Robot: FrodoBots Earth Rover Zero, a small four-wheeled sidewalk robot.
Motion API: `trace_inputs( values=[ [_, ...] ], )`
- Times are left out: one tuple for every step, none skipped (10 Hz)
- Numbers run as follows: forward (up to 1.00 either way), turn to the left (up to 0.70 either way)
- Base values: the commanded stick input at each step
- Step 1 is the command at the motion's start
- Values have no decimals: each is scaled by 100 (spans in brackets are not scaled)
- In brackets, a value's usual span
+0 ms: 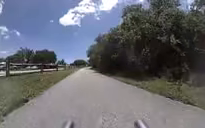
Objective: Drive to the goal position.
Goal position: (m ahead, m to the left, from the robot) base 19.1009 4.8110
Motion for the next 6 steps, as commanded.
trace_inputs(
  values=[
    [50,0],
    [50,0],
    [50,24],
    [50,25],
    [50,25],
    [50,25]
  ],
)
